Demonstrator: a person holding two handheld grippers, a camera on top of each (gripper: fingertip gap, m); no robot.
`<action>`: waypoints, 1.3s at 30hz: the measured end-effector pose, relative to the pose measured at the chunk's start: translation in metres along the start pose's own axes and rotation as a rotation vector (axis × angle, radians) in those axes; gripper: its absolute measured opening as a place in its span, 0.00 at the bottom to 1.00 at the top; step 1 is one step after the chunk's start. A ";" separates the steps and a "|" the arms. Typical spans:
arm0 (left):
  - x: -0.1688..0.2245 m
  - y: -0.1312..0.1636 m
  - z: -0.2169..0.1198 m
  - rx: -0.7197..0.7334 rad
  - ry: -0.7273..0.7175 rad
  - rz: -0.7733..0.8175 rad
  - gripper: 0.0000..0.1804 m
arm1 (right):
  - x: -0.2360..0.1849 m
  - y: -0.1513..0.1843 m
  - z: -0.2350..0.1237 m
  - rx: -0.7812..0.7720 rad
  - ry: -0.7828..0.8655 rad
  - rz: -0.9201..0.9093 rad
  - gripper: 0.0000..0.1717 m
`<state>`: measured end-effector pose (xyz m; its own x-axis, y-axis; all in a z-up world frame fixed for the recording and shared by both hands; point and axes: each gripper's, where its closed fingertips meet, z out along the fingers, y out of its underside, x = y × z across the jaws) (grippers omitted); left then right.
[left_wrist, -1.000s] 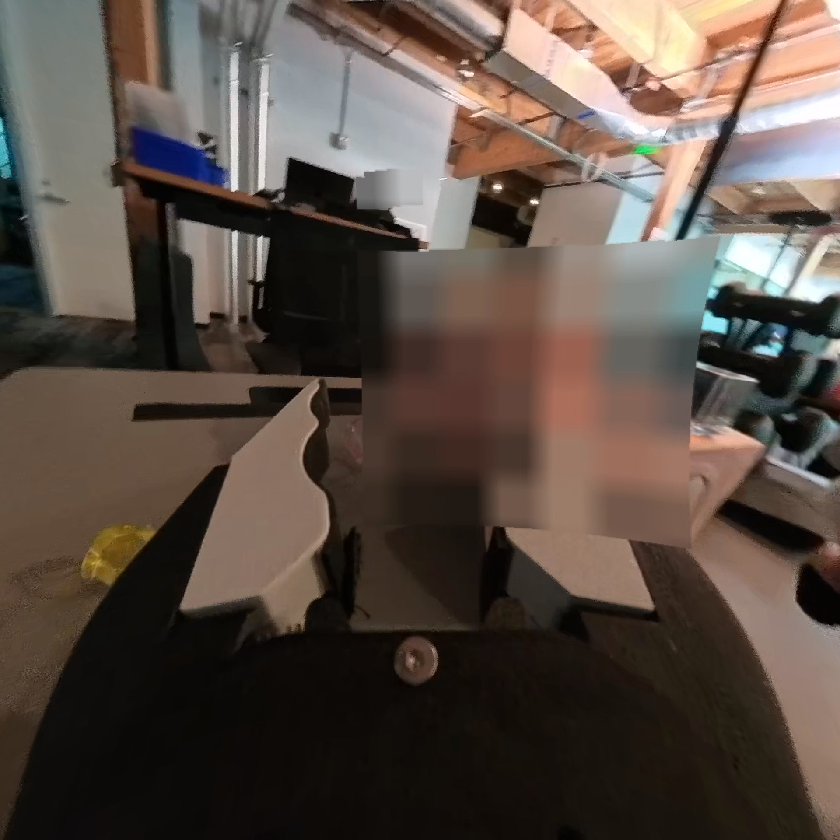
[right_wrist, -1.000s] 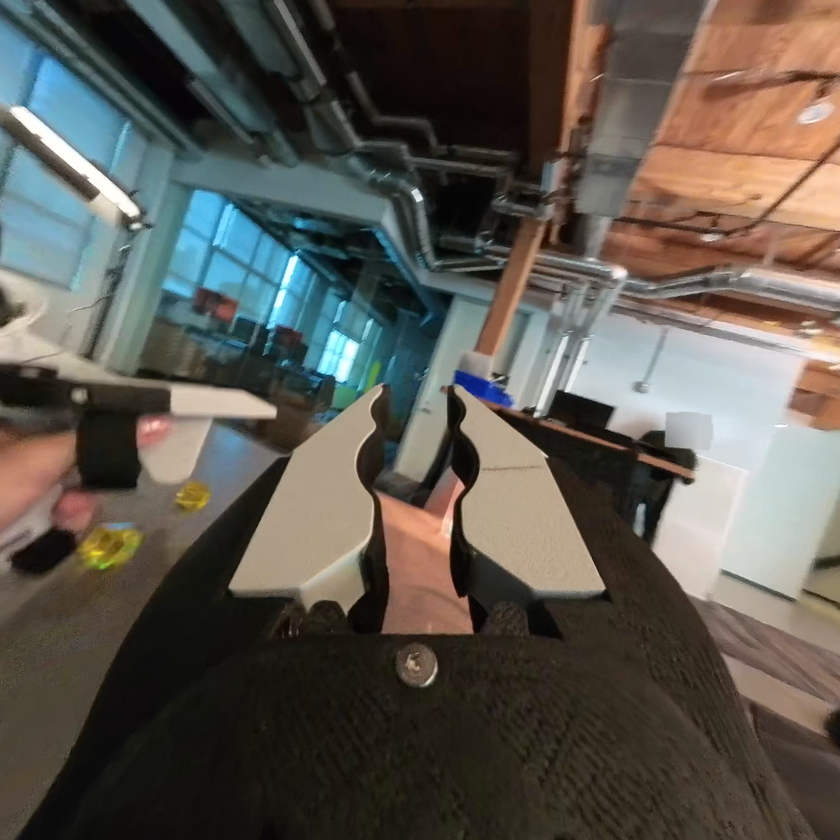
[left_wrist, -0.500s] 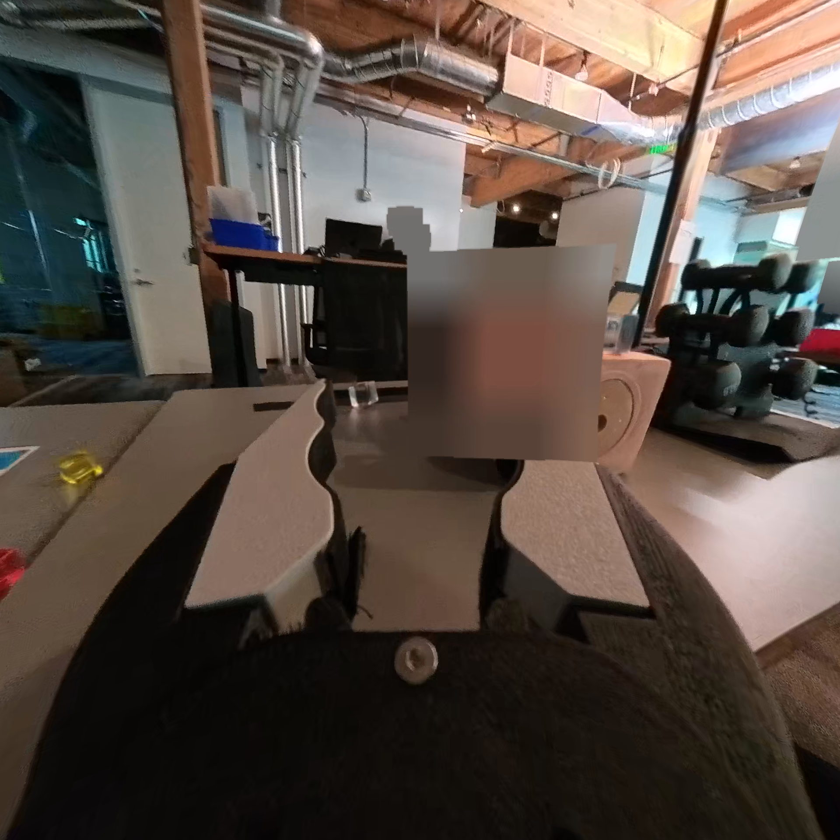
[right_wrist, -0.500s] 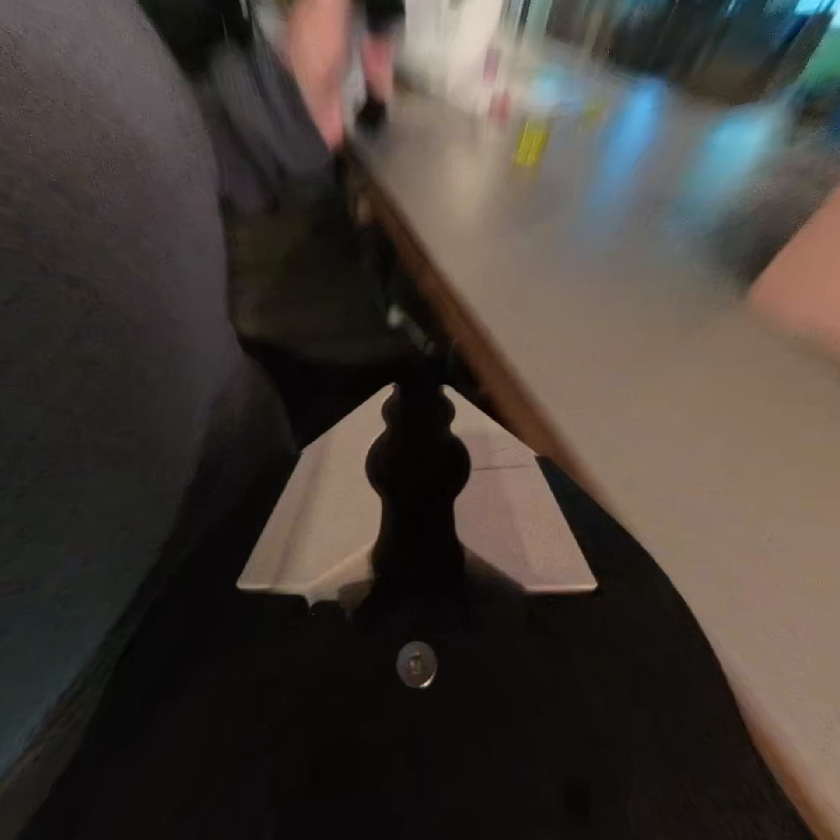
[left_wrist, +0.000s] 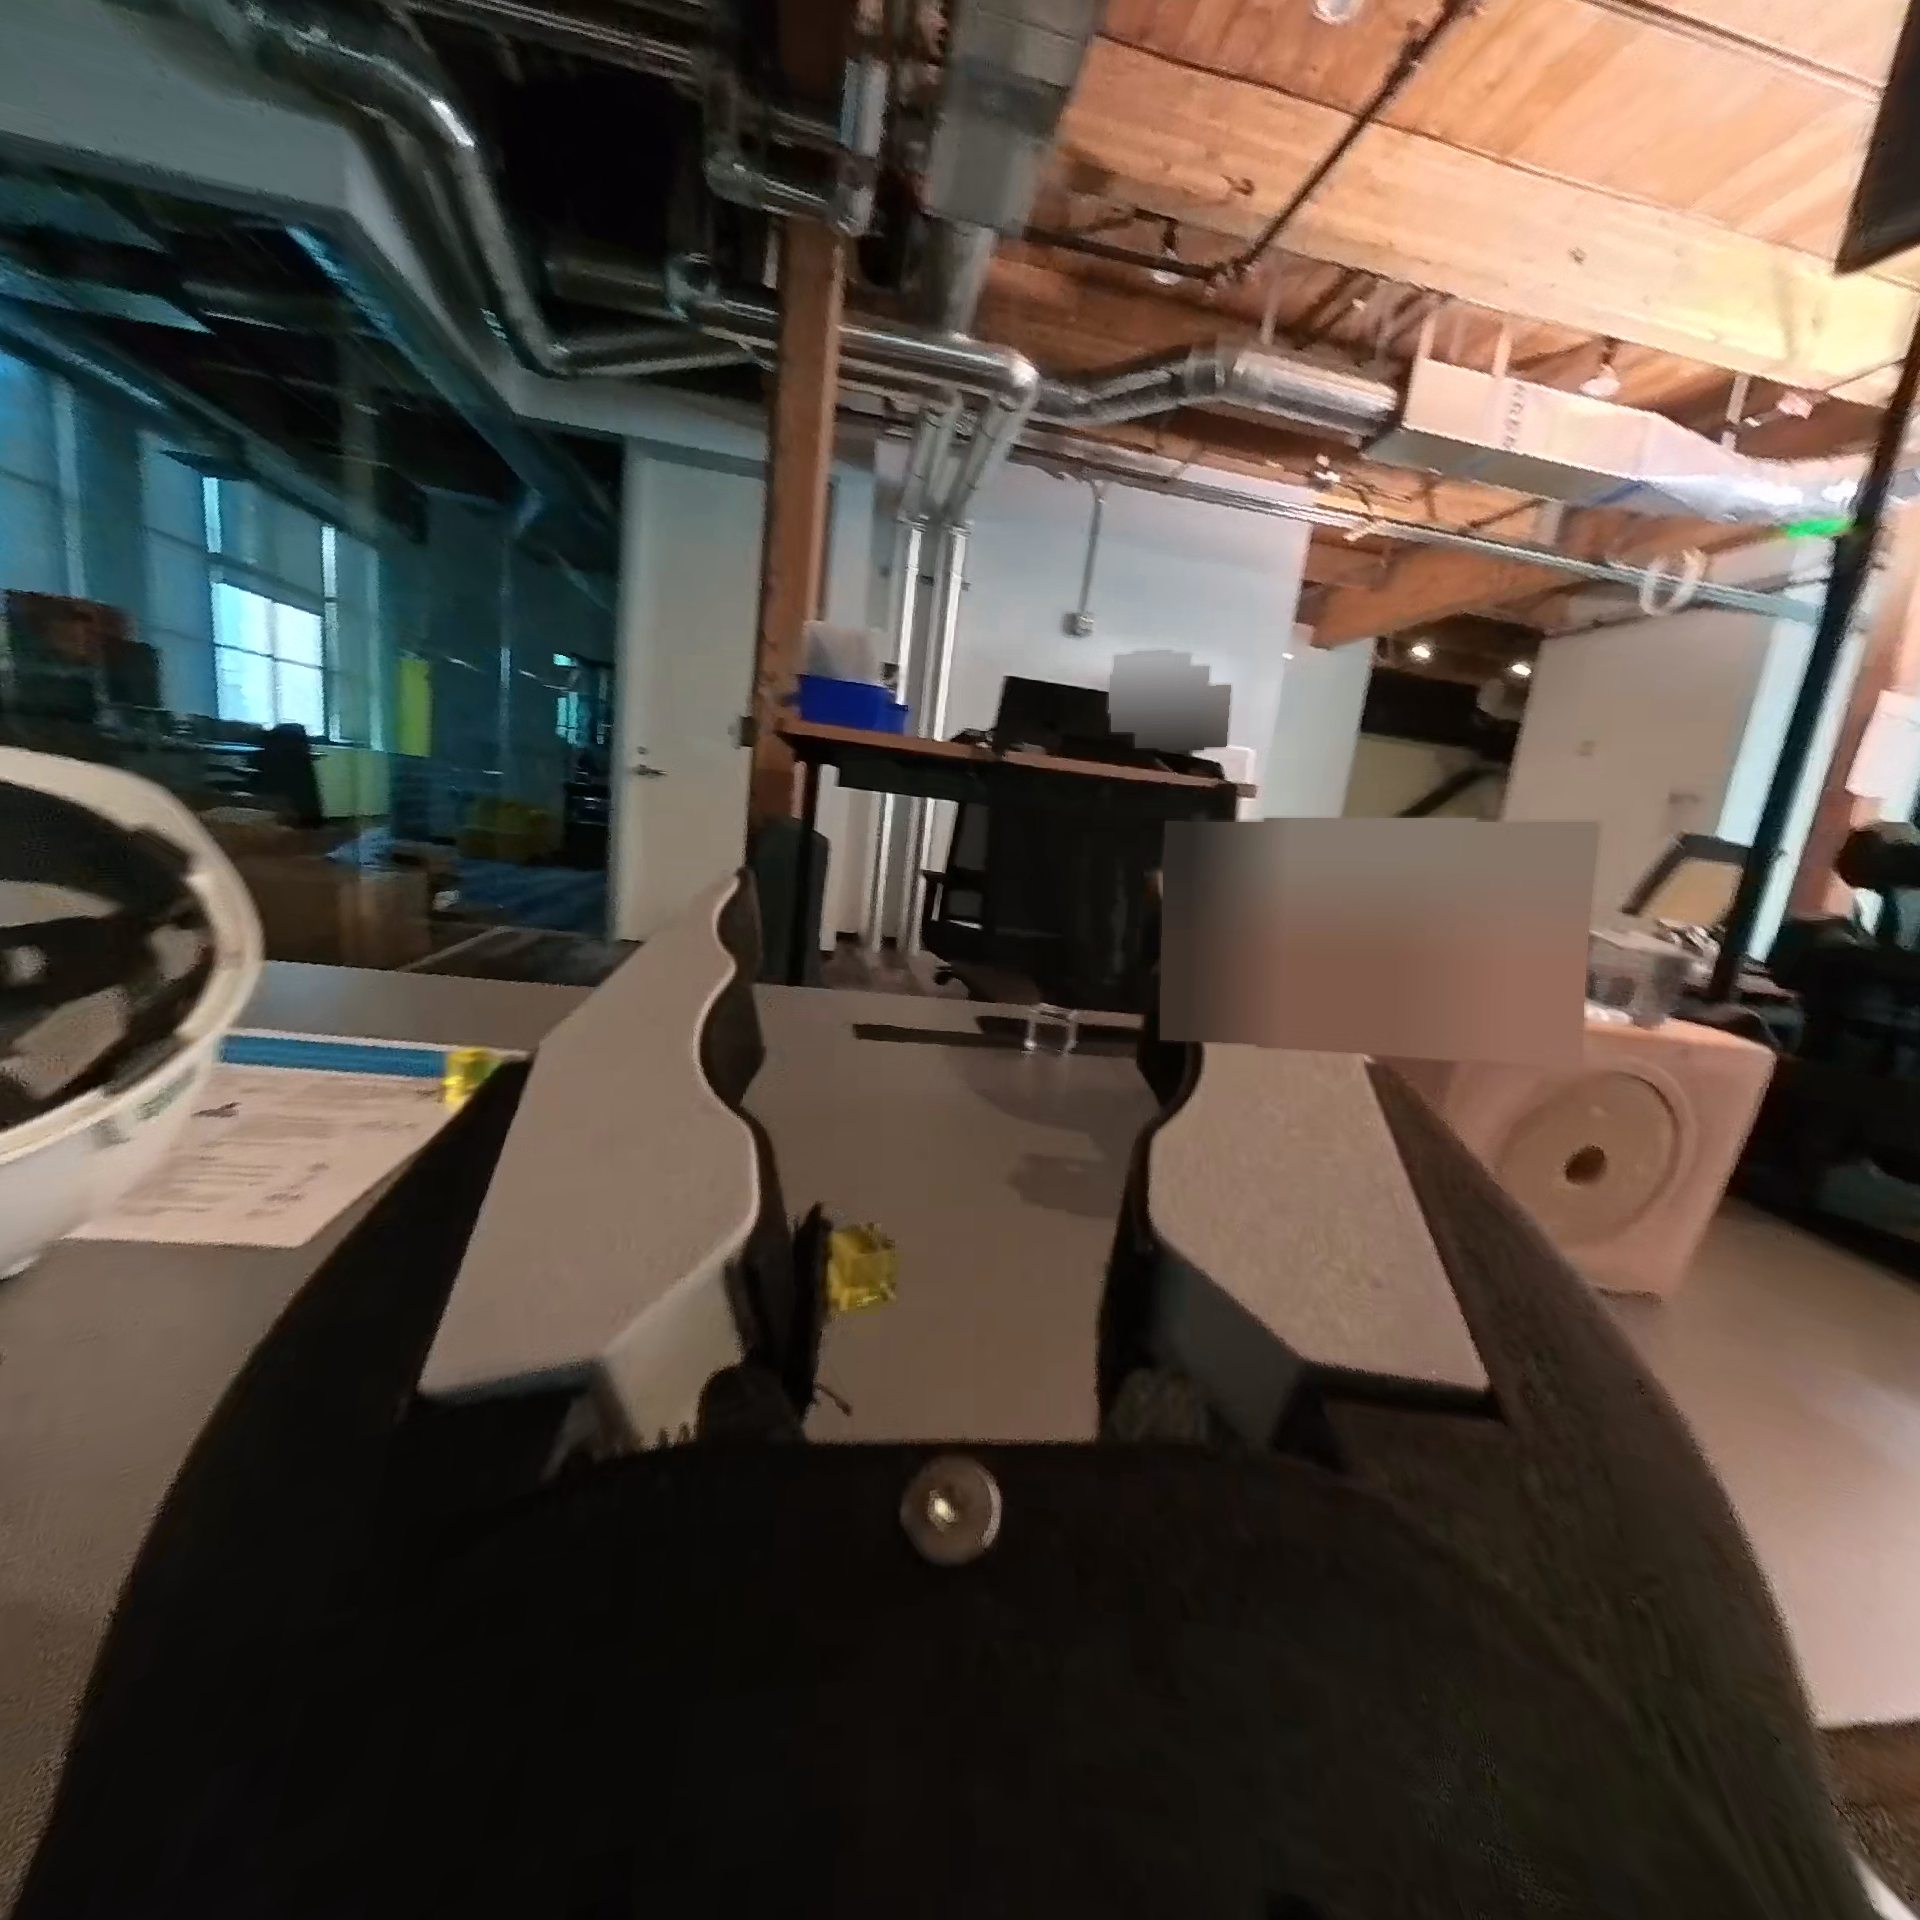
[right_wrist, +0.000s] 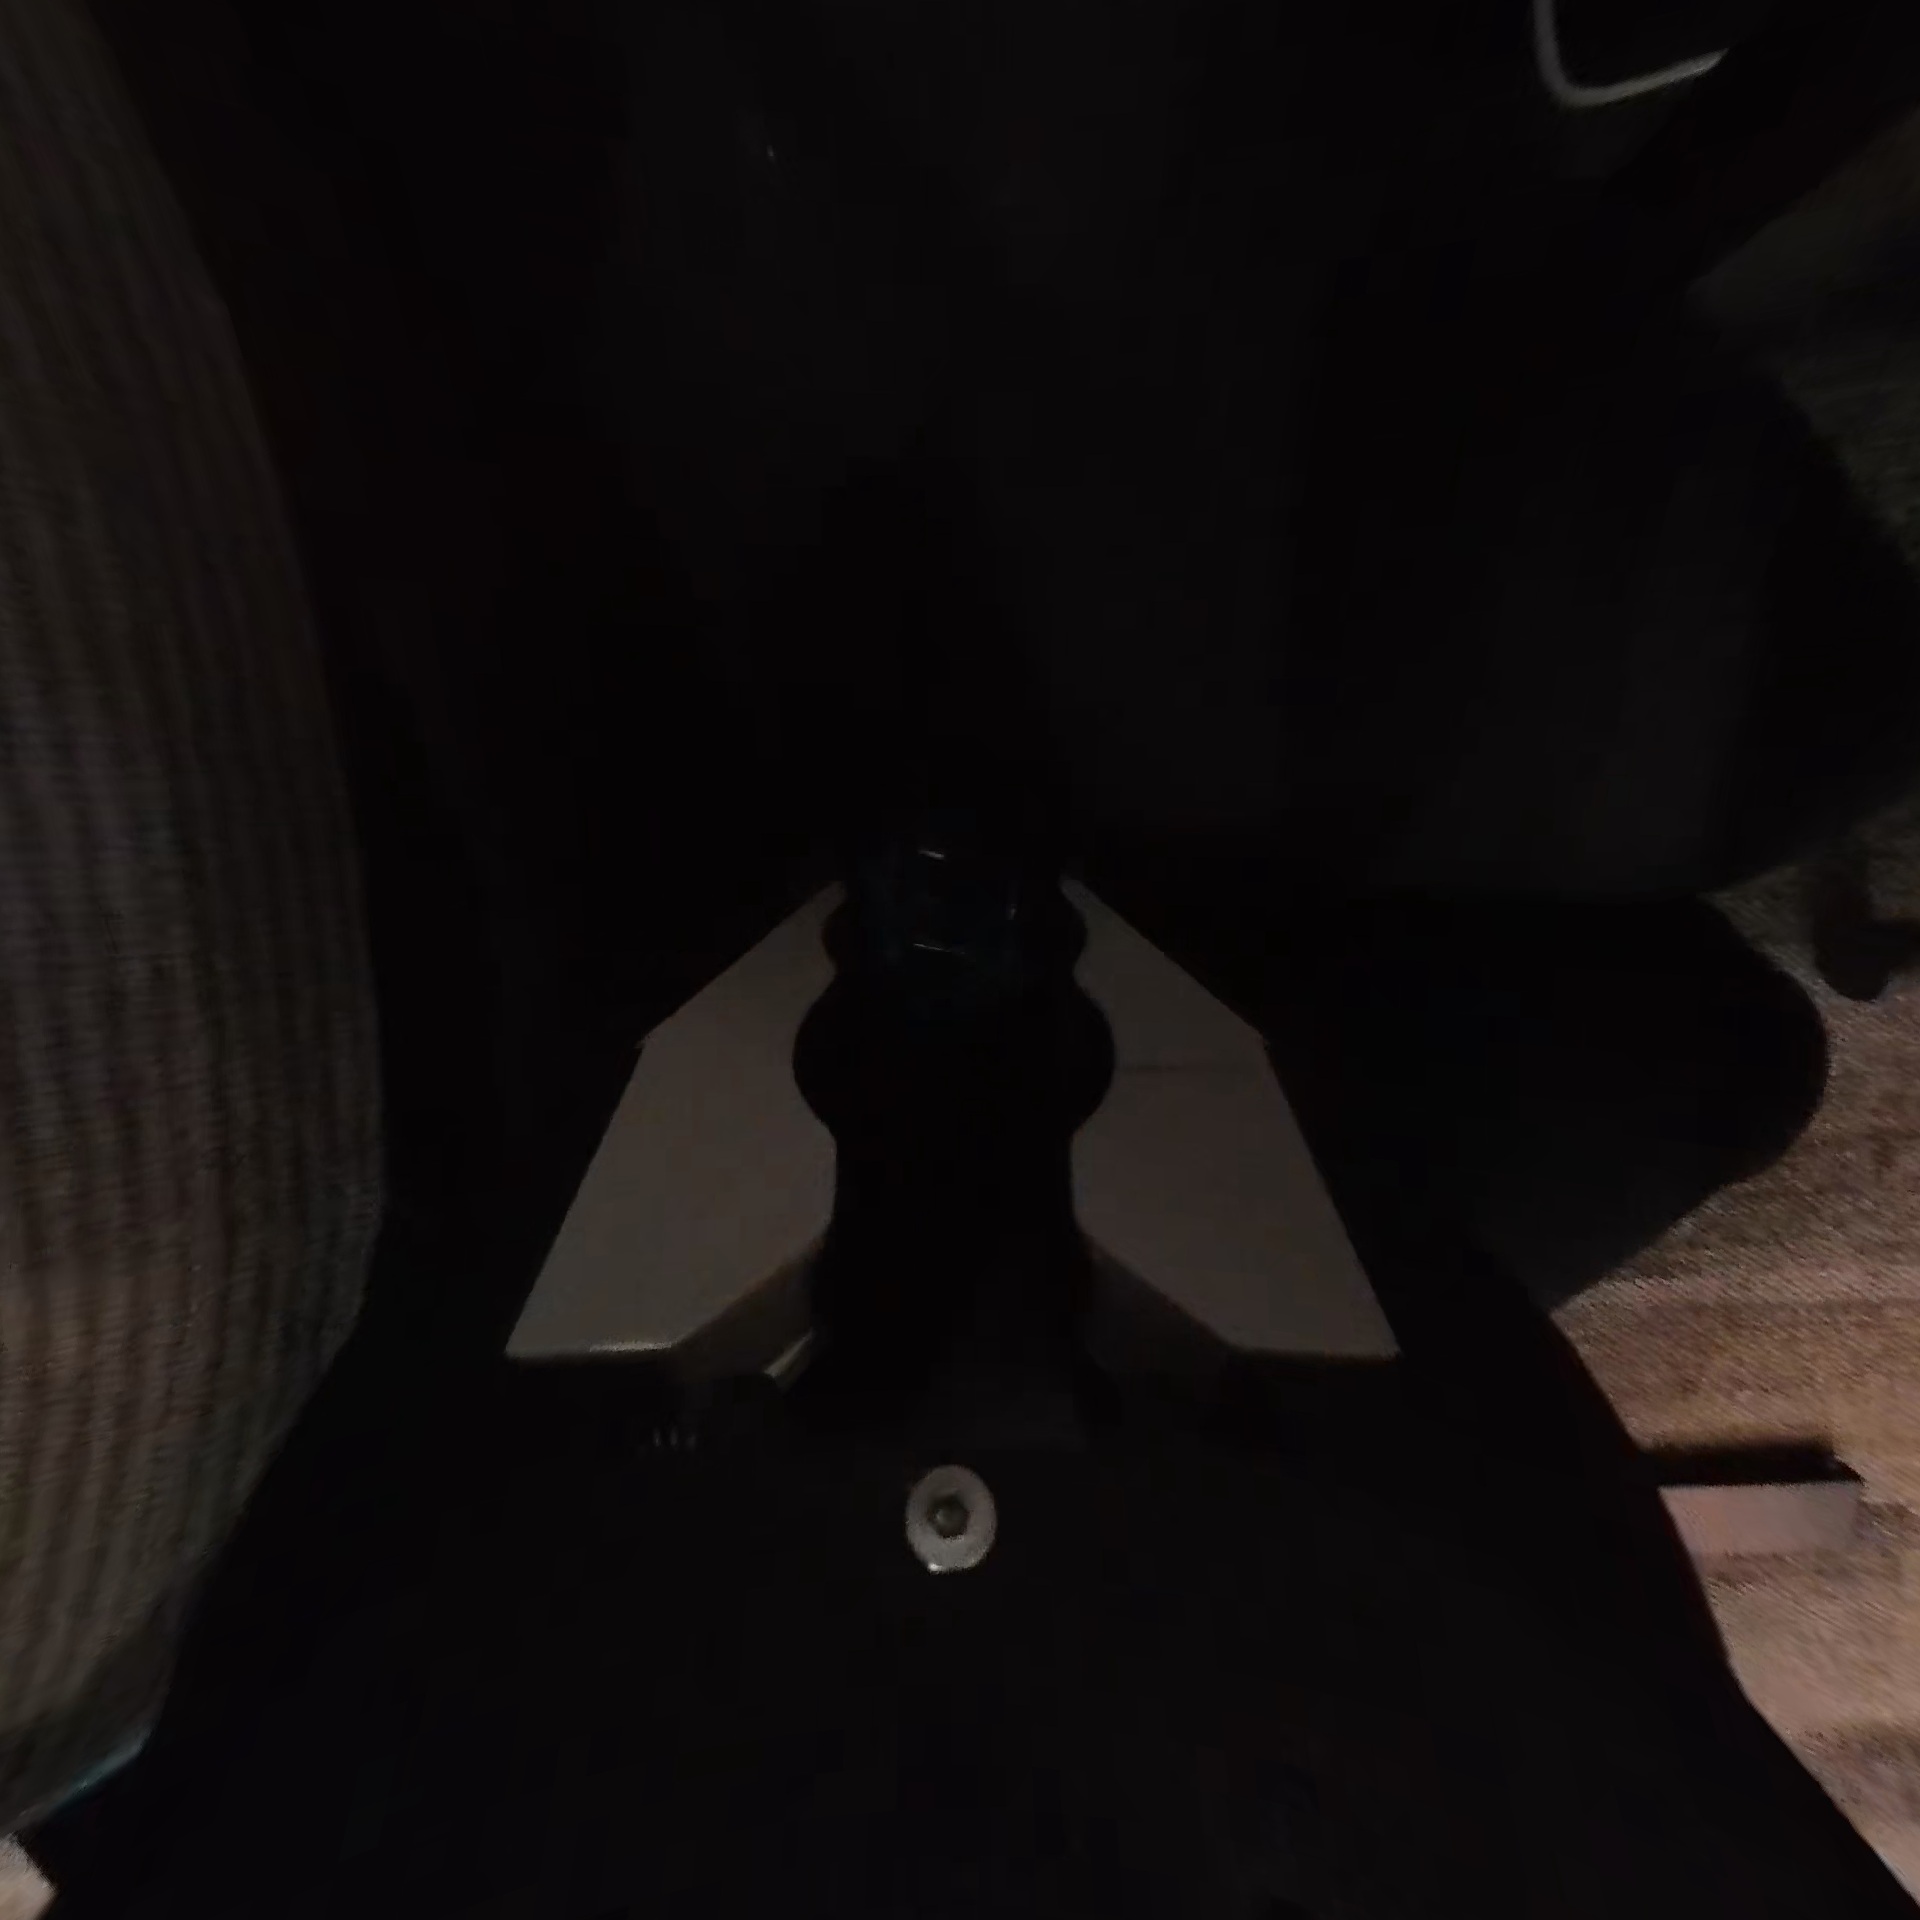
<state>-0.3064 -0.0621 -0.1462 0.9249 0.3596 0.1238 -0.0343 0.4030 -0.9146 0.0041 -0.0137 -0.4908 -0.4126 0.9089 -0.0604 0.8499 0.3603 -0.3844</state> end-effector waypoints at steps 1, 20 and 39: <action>-0.010 -0.003 -0.003 0.006 -0.027 -0.013 0.40 | -0.001 0.000 -0.003 0.008 0.006 -0.003 0.18; 0.030 0.082 0.027 -0.233 0.086 -0.103 0.39 | 0.192 -0.186 -0.122 0.451 0.477 0.072 0.19; 0.107 0.134 0.161 -0.304 0.332 -0.036 0.45 | 0.294 -0.093 -0.335 0.884 0.948 0.503 0.47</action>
<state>-0.2728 0.1655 -0.1939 0.9965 0.0405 0.0726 0.0669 0.1267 -0.9897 -0.0861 0.2903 -0.1639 0.5520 0.8221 0.1397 0.2056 0.0282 -0.9782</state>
